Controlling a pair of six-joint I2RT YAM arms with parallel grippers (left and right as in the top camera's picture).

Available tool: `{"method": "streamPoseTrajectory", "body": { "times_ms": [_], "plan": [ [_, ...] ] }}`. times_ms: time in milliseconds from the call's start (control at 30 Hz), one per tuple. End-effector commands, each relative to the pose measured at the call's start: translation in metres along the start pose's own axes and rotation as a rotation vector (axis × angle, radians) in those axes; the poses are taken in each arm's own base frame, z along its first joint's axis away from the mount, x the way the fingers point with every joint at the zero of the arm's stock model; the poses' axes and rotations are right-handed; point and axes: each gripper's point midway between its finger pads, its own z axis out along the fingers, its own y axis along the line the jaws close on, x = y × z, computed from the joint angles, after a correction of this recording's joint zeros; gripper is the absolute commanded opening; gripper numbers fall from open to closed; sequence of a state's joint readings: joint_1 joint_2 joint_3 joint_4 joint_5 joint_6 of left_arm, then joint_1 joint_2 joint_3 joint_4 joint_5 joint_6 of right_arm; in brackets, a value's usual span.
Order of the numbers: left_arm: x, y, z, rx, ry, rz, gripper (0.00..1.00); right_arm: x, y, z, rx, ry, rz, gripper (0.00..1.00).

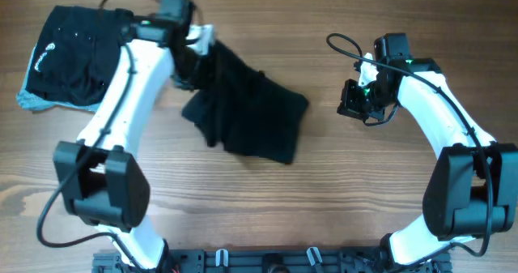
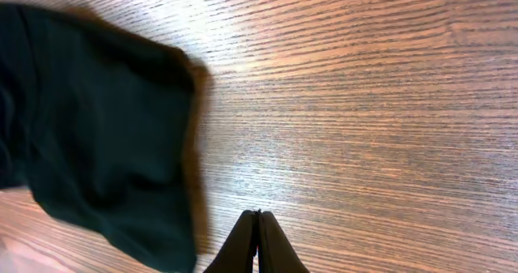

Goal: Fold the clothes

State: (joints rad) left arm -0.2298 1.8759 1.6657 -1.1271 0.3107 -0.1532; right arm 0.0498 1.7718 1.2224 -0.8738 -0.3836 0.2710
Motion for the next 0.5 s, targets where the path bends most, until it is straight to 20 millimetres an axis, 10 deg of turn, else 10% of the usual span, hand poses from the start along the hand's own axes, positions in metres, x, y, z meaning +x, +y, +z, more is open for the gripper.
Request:
{"method": "streamPoseTrajectory", "body": {
  "times_ms": [0,233,333,467],
  "plan": [
    [0.006,-0.023,0.024,-0.124,-0.002,0.032,0.04,-0.008,0.007,-0.012,-0.001,-0.047,-0.032,0.05],
    [0.025,-0.054,0.087,-0.134,0.092,0.129,0.08,-0.008,0.007,-0.012,-0.001,-0.046,-0.043,0.05],
    [0.043,-0.085,0.101,-0.057,0.142,0.162,0.44,-0.008,0.007,-0.012,-0.001,-0.045,-0.042,0.07],
    [0.056,-0.159,0.101,0.254,0.168,0.236,0.61,-0.012,0.009,-0.013,-0.013,-0.063,-0.095,0.21]
  ]
}}
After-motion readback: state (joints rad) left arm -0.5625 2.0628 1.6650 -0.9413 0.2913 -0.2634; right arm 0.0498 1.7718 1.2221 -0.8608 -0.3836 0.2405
